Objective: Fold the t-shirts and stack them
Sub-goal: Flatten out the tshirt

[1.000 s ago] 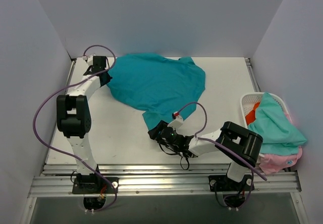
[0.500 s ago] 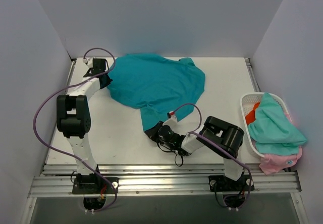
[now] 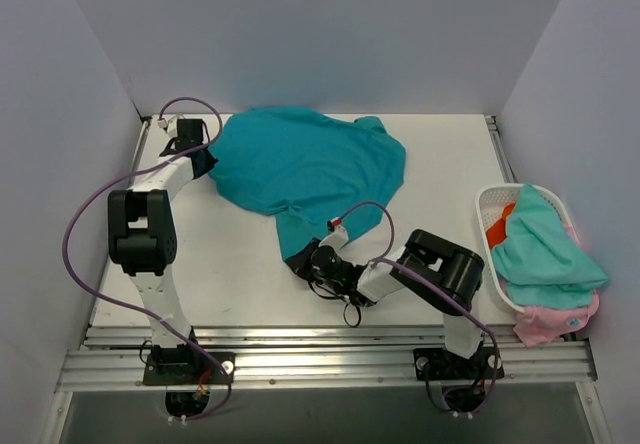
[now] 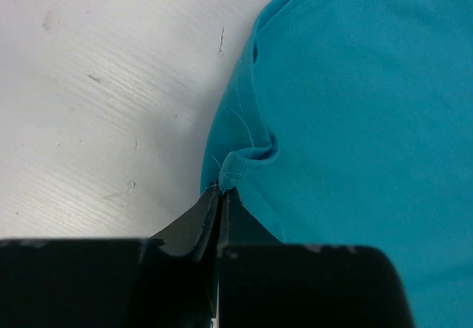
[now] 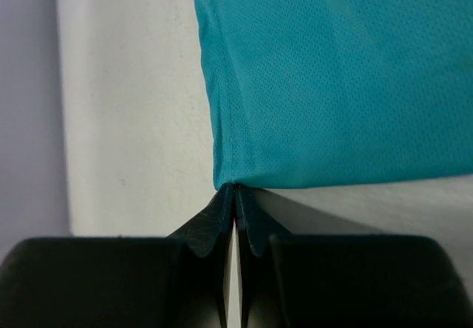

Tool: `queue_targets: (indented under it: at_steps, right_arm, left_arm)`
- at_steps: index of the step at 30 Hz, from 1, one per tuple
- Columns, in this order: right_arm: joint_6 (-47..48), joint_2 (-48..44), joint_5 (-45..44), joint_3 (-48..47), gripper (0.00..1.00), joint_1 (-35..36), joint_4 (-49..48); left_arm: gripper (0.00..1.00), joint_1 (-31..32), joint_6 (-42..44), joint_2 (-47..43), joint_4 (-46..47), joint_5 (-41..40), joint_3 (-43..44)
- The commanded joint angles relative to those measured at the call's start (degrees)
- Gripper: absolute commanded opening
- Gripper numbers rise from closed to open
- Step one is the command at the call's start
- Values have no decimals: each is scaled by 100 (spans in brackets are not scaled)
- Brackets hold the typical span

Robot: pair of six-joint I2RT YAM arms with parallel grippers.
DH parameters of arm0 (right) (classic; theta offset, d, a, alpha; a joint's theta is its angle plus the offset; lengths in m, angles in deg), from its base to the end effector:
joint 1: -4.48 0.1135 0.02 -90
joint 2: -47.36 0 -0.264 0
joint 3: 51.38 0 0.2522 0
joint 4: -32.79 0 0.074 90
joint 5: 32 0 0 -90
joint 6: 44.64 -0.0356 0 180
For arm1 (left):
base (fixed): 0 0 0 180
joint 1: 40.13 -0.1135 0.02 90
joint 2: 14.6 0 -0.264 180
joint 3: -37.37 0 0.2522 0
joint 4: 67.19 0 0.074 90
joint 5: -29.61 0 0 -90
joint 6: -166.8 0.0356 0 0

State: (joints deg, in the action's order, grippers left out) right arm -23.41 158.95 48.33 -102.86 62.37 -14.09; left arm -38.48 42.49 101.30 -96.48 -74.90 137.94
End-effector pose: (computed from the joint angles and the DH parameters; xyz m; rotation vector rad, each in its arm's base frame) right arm 0.1906 0.2925 0.1154 0.3289 2.0141 1.3641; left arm 0.4558 -0.0042 0.2081 -0.7693 2.1873 -0.0185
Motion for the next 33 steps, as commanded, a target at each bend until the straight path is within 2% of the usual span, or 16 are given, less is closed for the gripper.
queue_targets:
  at_steps: [1,3,8,15,18,19,20,21,22,25,28,33]
  right_arm:
    - [645,-820,-1190,-50,0,319,2735]
    - [855,-1681,-1711,-200,0,512,3738]
    - [1234,-3385,-2871,-648,0,688,5104]
    - [1445,-4786,-3839,-1097,0,1014,6616]
    - [1577,-5033,-3849,-1211,0,1023,6880]
    - [1621,-4981,-3771,-1238,42,1023,6908]
    - [1534,-4928,-3692,-1247,66,1031,6943]
    - [1525,-4875,-3578,-1195,97,1032,6786]
    - [1533,-4805,-3255,-1125,100,1032,6637]
    - [1315,-4140,-2613,-862,100,1058,5847]
    - [1007,-3463,-2399,-799,100,1137,5450]
    - [778,-2837,-2039,-720,100,1128,4904]
  left_arm:
    - [2,37,-15,-804,331,-104,-294]
    - [2,81,38,-1261,296,-237,-383]
    - [2,143,126,-2191,68,-343,-672]
    - [2,502,178,-3485,-55,-465,-1428]
    - [2,643,249,-3837,-90,-624,-1631]
    - [2,652,258,-3864,-99,-624,-1658]
    - [2,652,258,-3873,-134,-624,-1675]
    - [2,661,258,-3855,-161,-615,-1684]
    - [2,670,249,-3829,-178,-598,-1728]
    - [2,749,187,-3750,-117,-589,-1894]
    - [2,810,143,-3715,-29,-606,-2027]
    - [2,863,161,-3741,15,-607,-2106]
